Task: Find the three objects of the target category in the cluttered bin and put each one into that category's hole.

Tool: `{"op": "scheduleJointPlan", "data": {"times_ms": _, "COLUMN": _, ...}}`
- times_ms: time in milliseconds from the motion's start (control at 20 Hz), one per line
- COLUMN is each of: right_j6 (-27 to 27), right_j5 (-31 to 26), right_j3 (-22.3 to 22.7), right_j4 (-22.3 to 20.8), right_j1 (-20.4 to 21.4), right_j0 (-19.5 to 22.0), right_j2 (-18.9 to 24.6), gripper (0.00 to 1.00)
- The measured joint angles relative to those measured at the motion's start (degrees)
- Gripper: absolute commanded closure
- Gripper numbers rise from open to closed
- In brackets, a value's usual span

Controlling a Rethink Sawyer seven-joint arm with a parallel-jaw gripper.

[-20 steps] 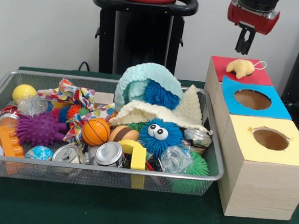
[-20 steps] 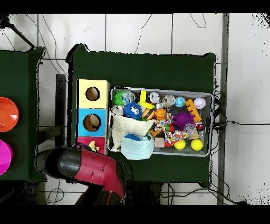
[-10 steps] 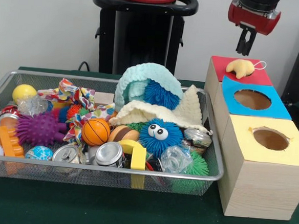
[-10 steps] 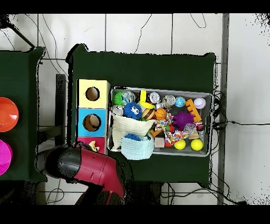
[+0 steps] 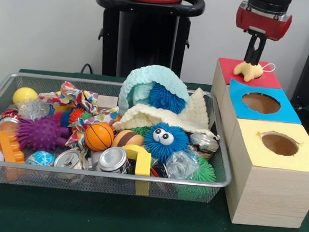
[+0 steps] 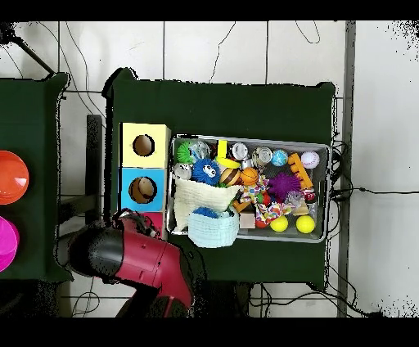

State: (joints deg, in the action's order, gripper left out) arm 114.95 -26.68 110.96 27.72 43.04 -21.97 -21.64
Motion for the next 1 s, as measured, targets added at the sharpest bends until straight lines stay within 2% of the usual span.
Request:
{"op": "scheduleJointPlan", "data": {"times_ms": 200, "right_j6": 0.0, "right_j5": 1.6, "right_j3": 0.0, "right_j4": 0.0, "right_j1": 0.1, "right_j0": 0.0, "right_j2": 0.0, "gripper": 1.00}}
{"op": "scheduleJointPlan", "data": {"times_ms": 1000, "right_j6": 0.0, "right_j5": 0.7, "right_j3": 0.2, "right_j4": 0.0, "right_j1": 0.1, "right_j0": 0.0, "right_j2": 0.0, "gripper": 1.00}}
